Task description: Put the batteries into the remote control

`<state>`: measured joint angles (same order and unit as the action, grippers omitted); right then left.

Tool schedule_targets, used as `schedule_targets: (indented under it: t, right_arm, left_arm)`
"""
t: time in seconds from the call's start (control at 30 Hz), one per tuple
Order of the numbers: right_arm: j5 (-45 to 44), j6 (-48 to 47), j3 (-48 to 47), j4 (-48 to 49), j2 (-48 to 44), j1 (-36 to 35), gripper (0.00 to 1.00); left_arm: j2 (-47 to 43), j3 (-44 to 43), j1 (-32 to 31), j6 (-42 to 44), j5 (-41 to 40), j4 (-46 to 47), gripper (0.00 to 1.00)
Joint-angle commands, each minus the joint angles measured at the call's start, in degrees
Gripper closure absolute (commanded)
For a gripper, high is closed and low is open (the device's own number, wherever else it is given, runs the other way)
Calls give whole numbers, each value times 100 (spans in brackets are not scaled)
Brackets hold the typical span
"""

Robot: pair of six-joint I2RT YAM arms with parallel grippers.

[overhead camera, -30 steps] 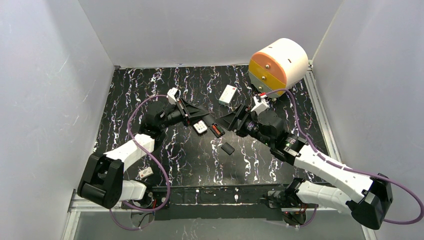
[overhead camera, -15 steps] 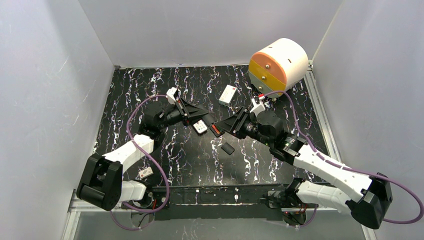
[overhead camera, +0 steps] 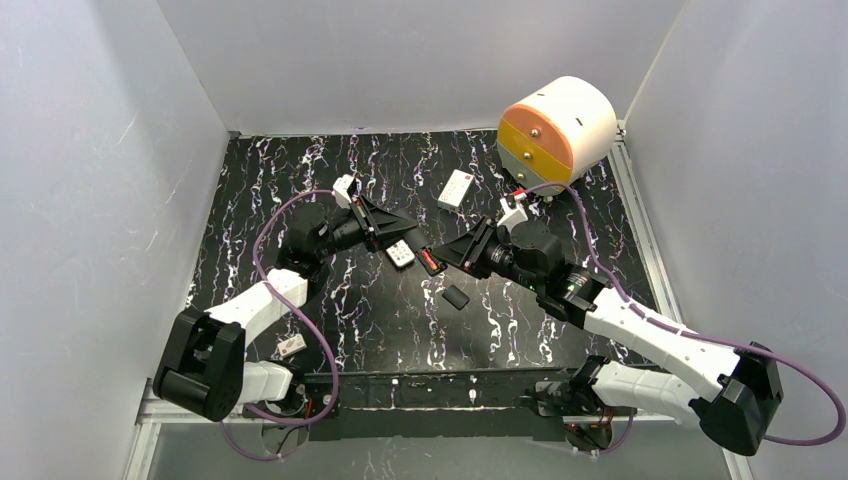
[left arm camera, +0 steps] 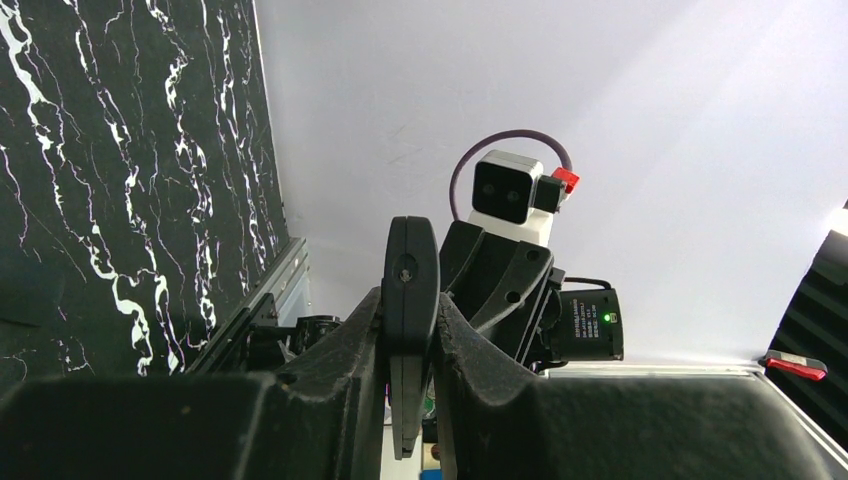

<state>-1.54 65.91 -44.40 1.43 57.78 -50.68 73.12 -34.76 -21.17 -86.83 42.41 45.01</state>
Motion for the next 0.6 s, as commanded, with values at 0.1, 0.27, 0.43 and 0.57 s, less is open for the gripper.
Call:
schedule_targets:
  t: [0.1, 0.27, 0.43, 0.57]
  right_arm:
    - [-111, -137, -150, -124, 6, -8, 69]
    - [-228, -73, -247, -95, -19, -11, 50]
    - [-550, 14, -348, 2, -132, -10, 38]
    - [-418, 77, -292, 246, -144, -8, 35]
  left_arm:
    - [-279, -231, -10, -51, -5, 191, 100]
    - [-312, -237, -11, -71, -26, 196, 100]
    - [-299, -194, -11, -80, -49, 191, 100]
    - [-299, -180, -11, -72, -73, 199, 100]
